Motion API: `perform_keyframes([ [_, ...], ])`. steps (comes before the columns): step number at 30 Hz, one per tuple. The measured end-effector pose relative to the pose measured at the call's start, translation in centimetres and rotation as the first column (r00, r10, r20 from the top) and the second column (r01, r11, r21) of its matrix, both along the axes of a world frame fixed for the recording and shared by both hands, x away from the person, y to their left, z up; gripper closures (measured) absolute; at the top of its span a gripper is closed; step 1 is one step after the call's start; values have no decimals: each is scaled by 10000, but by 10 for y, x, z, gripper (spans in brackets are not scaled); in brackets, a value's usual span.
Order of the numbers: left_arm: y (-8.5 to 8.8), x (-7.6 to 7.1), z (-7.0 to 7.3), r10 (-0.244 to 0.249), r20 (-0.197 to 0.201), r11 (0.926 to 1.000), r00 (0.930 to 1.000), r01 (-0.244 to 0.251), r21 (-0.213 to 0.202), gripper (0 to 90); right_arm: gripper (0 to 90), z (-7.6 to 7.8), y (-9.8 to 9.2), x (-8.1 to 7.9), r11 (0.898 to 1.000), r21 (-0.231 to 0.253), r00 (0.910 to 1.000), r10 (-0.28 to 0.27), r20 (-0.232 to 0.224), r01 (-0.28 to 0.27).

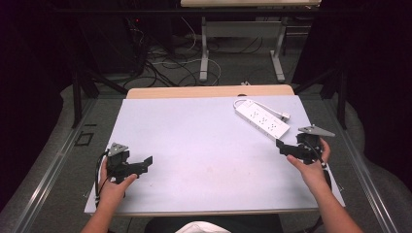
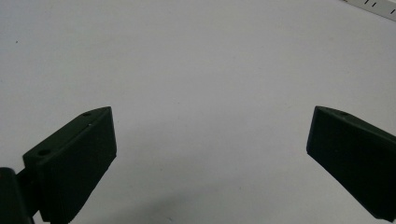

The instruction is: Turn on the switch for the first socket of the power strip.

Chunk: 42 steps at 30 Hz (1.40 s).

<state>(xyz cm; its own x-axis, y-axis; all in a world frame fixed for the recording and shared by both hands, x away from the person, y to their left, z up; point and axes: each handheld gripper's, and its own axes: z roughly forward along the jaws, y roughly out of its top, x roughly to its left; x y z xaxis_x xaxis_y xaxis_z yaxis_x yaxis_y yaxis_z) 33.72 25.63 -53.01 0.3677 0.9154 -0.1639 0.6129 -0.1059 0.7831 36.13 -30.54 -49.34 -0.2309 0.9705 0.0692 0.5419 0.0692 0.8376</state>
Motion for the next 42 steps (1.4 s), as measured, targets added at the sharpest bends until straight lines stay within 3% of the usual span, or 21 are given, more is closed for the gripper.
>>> perform_keyframes([
  [9,0,-1,0,-9,14,10000,10000,9,63,15,164,20,1,14,9998,42,9998,195,-87,-195],
  [26,-2,0,-1,95,177,10000,9998,-96,22,15,251,42,9,33,9979,-93,9969,631,-468,-636],
  [42,-1,-1,-1,102,188,9999,9998,-103,9,15,329,69,20,57,9909,-742,9923,1075,-609,-1119],
])
